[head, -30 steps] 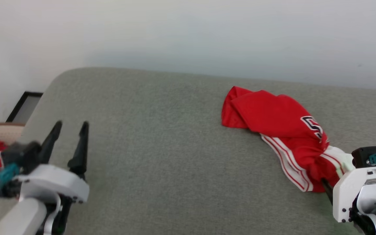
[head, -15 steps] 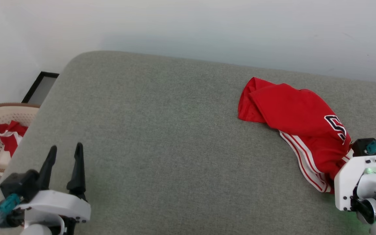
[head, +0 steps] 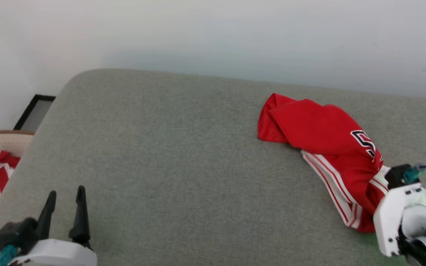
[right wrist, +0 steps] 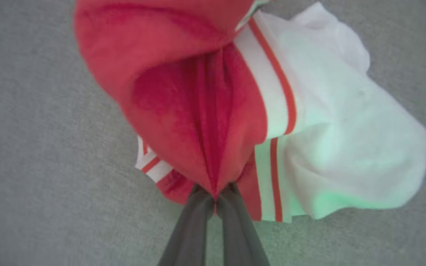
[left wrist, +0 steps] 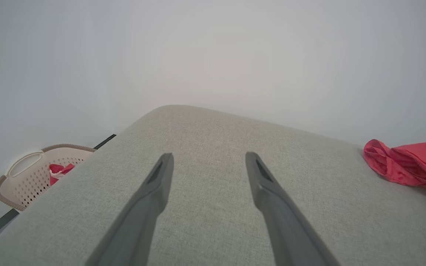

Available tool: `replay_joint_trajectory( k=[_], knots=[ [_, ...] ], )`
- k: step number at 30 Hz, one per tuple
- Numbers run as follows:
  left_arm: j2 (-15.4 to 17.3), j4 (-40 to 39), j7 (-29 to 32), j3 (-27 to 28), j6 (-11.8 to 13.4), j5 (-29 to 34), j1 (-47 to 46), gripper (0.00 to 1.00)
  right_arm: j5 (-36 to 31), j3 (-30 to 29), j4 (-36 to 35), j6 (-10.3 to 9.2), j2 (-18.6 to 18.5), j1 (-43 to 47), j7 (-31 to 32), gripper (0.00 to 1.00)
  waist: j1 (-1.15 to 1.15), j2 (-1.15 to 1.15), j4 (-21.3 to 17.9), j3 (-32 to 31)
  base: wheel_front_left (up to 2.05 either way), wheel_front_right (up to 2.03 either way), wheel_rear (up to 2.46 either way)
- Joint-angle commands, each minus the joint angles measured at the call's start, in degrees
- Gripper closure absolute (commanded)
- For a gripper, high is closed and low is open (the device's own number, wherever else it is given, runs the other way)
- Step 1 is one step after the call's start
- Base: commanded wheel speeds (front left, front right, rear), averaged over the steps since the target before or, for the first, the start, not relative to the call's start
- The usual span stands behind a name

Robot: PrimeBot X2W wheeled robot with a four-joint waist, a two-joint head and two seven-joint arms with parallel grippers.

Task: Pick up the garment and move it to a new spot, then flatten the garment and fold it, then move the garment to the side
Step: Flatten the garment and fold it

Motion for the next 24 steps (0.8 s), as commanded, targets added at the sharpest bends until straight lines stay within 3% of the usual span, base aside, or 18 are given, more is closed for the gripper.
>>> replay_joint_trajectory(
  k=[1, 6, 13, 18, 22, 23, 24],
  knots=[
    [-0.14, -0.24, 0.0, 0.6, -0.33, 0.69, 1.37, 0.0, 1.74, 0.32, -4.36, 0.01, -1.95, 3.5, 1.73, 1.0, 0.0, 0.0, -1.14, -1.19, 0.0, 0.0, 0.0],
    [-0.22, -1.01, 0.0, 1.03, -0.26, 1.06, 3.07, 0.0, 4.31, -1.25, -14.41, 0.01, -4.7, 12.39, 6.23, 1.0, 0.0, 0.0, -2.21, -2.1, 0.0, 0.0, 0.0],
    [-0.26, -1.8, 0.31, 0.73, 0.1, 0.78, 3.98, 0.0, 4.78, -5.95, -22.42, 0.01, -4.56, 23.49, 10.92, 1.0, 0.0, 0.0, -2.76, -2.65, 0.0, 0.0, 0.0],
    [0.05, -2.55, 0.87, 0.36, 0.48, 0.82, 4.63, 0.0, 3.7, -8.29, -24.88, 0.01, -2.88, 29.18, 12.73, 1.0, 0.0, 0.0, -3.18, -2.79, 0.0, 0.0, 0.0],
    [0.22, -2.93, 1.41, -0.04, 0.55, 0.74, 4.66, 0.0, 2.18, -8.46, -22.24, 0.01, -0.83, 29.06, 10.55, 1.0, 0.0, 0.0, -3.73, -2.71, 0.0, 0.0, 0.0],
    [0.19, -3.05, 1.64, -0.23, 0.49, 0.75, 4.47, 0.0, 1.45, -8.43, -21.29, 0.01, -0.65, 28.46, 9.79, 0.81, 0.0, 0.0, -3.84, -2.65, 0.0, 0.0, 0.0],
    [0.26, -3.1, 1.84, -0.38, 0.33, 0.73, 4.29, 0.0, 0.87, -8.42, -20.4, 0.0, -0.3, 27.73, 8.92, 0.53, 0.0, 0.0, -4.02, -2.62, 0.0, 0.0, 0.0]
  ],
)
